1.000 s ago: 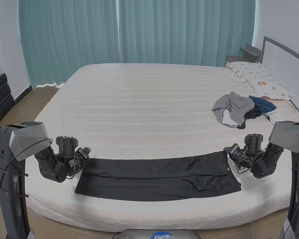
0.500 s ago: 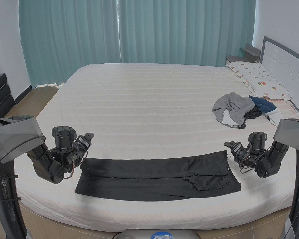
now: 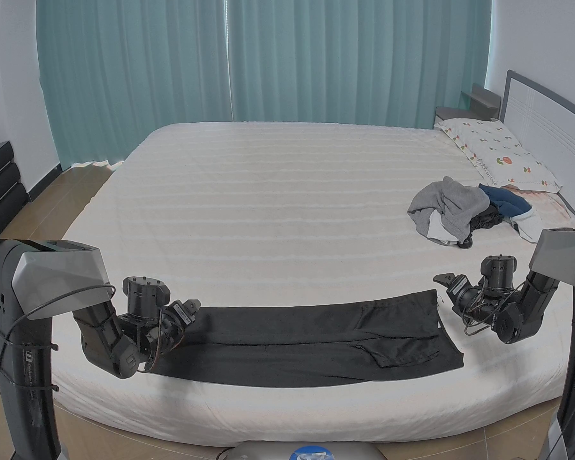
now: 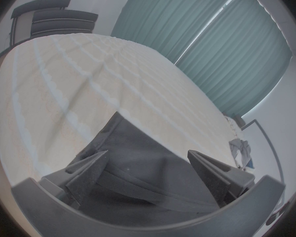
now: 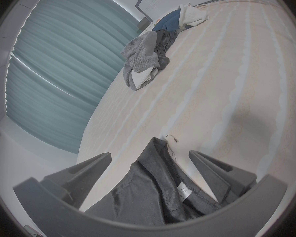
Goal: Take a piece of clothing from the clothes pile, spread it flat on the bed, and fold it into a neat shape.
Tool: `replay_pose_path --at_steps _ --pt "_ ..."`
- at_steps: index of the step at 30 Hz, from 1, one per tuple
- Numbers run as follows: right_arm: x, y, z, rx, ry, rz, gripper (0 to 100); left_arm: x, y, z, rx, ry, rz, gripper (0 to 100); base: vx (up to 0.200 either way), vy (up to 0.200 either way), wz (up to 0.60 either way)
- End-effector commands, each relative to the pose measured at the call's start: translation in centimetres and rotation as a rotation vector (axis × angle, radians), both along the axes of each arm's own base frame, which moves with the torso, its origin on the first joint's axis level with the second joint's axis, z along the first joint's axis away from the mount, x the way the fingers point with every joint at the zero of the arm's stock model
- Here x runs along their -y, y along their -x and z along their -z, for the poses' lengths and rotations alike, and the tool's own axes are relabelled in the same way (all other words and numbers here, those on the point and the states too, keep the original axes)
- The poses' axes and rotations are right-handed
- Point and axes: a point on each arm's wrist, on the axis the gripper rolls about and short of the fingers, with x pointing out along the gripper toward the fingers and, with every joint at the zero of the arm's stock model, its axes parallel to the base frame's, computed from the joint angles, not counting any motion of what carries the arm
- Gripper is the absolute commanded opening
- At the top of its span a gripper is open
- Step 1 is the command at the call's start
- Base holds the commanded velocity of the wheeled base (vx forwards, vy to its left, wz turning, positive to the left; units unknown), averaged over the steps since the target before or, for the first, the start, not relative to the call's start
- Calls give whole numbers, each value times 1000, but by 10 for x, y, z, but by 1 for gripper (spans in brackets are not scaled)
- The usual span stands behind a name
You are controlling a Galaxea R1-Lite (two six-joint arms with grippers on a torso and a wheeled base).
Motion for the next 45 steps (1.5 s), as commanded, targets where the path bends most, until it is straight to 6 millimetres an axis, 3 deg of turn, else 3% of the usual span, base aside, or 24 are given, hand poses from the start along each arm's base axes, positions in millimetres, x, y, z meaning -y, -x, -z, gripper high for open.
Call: replay_pose_path --at_steps 1,7,11,15,23,31,45 --pt "4 0 -1 1 -1 12 100 -3 4 20 -59 -40 2 100 0 0 0" --pt "4 1 -2 3 -1 12 100 -8 2 18 -41 -88 -23 100 0 0 0" --pt "4 2 -5 6 -2 9 100 -17 -1 -15 41 -55 -45 100 0 0 0" --pt "2 2 -4 4 -2 6 100 -29 -2 -27 59 -21 -11 100 0 0 0" --pt "0 3 -4 3 -3 -1 100 -48 2 -13 -59 -105 179 100 0 0 0" --pt "0 6 -5 7 -3 -1 100 -45 5 11 -123 -190 264 100 0 0 0" --pt "0 6 -7 10 -3 0 100 -35 8 22 -133 -213 312 100 0 0 0"
